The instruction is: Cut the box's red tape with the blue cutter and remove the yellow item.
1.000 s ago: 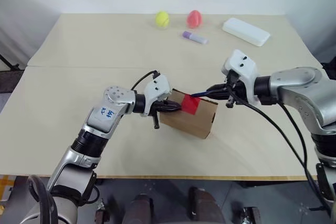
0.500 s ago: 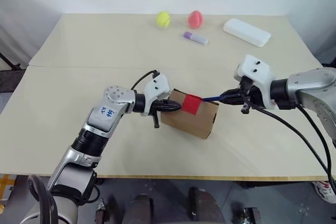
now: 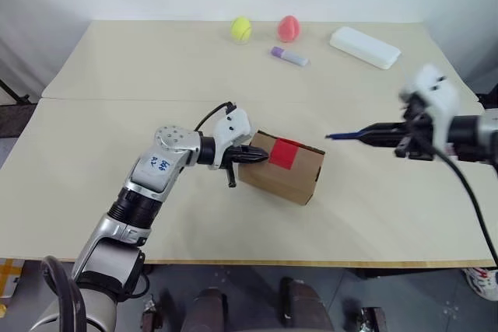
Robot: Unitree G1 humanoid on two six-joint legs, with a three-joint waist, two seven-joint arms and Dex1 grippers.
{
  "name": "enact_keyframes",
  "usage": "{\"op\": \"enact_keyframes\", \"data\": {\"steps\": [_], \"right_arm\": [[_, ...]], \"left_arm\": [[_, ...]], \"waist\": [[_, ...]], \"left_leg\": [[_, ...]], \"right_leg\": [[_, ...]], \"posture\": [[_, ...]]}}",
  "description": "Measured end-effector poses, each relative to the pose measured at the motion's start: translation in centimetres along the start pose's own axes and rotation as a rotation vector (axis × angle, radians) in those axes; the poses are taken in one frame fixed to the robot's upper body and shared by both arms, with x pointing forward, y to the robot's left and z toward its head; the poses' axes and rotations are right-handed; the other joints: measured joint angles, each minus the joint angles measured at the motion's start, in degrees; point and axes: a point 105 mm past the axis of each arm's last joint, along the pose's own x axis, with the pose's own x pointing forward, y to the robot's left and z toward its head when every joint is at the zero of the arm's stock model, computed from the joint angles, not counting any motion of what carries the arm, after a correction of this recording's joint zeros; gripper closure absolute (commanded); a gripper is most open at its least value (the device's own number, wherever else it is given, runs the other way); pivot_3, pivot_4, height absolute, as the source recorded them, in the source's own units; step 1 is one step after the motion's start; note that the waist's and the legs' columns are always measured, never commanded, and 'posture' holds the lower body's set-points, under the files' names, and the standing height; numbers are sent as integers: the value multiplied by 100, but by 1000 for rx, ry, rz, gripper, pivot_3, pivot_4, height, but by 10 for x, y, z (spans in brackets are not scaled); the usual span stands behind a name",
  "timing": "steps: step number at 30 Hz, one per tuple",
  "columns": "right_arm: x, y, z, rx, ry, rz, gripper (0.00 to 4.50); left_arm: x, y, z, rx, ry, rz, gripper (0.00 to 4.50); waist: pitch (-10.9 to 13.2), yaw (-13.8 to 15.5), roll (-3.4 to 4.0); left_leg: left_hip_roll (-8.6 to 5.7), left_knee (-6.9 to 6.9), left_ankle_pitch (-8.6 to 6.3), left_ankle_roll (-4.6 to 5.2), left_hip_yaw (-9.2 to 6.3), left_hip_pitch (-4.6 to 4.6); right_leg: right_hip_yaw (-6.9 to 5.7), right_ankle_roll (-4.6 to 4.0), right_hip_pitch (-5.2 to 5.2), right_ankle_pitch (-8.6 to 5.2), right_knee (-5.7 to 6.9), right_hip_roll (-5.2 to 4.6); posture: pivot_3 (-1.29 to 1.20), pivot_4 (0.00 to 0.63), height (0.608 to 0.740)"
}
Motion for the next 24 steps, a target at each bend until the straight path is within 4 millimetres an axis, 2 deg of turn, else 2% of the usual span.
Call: {"op": "enact_keyframes", "data": {"steps": [5, 7, 9, 10, 12, 13, 15, 17, 21, 24], "right_arm": [[-11, -13, -10, 85, -82, -83, 4349], [-8, -22, -26, 155, -95, -122, 4349], [-3, -32, -51, 215, -74, -176, 4349], [0, -38, -66, 250, -62, -207, 3585], [9, -46, -96, 351, -51, -256, 3036], [14, -44, -114, 406, -32, -260, 2640], [21, -40, -135, 466, -2, -261, 1989], [21, -43, -140, 472, -4, -288, 1279], [14, -50, -133, 450, -43, -325, 24], [5, -53, -119, 383, -42, -336, 24]], "left_arm": [[1, 2, -1, 1, 5, -6, 4480], [2, 3, 0, 6, 7, -12, 4480], [4, 2, 1, 13, 8, -19, 4480], [4, 3, 1, 13, 8, -22, 4500], [5, 4, 1, 10, 7, -24, 4500], [5, 4, 1, 12, 8, -24, 4500], [5, 4, 1, 16, 9, -24, 4500], [4, 4, 0, 19, 13, -24, 4500], [4, 5, 0, 16, 17, -23, 4500], [1, 5, -1, 6, 21, -15, 4500]], "waist": [[-4, -2, -7], [-5, -7, -9], [-5, -8, -9], [-5, -3, -9], [-6, -7, -9], [-7, -8, -6], [-9, -16, 1], [-11, -18, 9], [-11, -25, 10], [-11, -34, 10]], "left_leg": [[1, 1, 0, 0, 1, 6], [0, 1, 0, 0, 7, 7], [0, 2, 0, 0, 7, 7], [0, 2, 0, 0, 7, 8], [0, 1, 1, 0, 8, 13], [0, 1, 1, -1, 8, 13], [0, 1, 1, -1, 10, 14], [0, 3, 1, -1, 17, 16], [0, 2, 1, 0, 17, 22], [0, 2, 1, 0, 19, 23]], "right_leg": [[0, 0, 2, 0, 3, 2], [4, 0, 6, 0, -2, 1], [5, 1, 6, 1, 0, 1], [6, 3, 6, 2, 1, 1], [5, 3, 11, 2, 0, 1], [5, 4, 10, 2, 1, 1], [7, 4, 10, 2, 1, 1], [11, 4, 10, 2, 0, 1], [13, 4, 12, 2, 2, 2], [16, 4, 11, 2, 2, 3]], "posture": [[0, 150, 740], [0, 150, 740], [0, 150, 740], [0, 150, 740], [0, 150, 740], [0, 150, 740], [0, 150, 740], [0, 150, 740], [0, 150, 740], [0, 150, 740]]}}
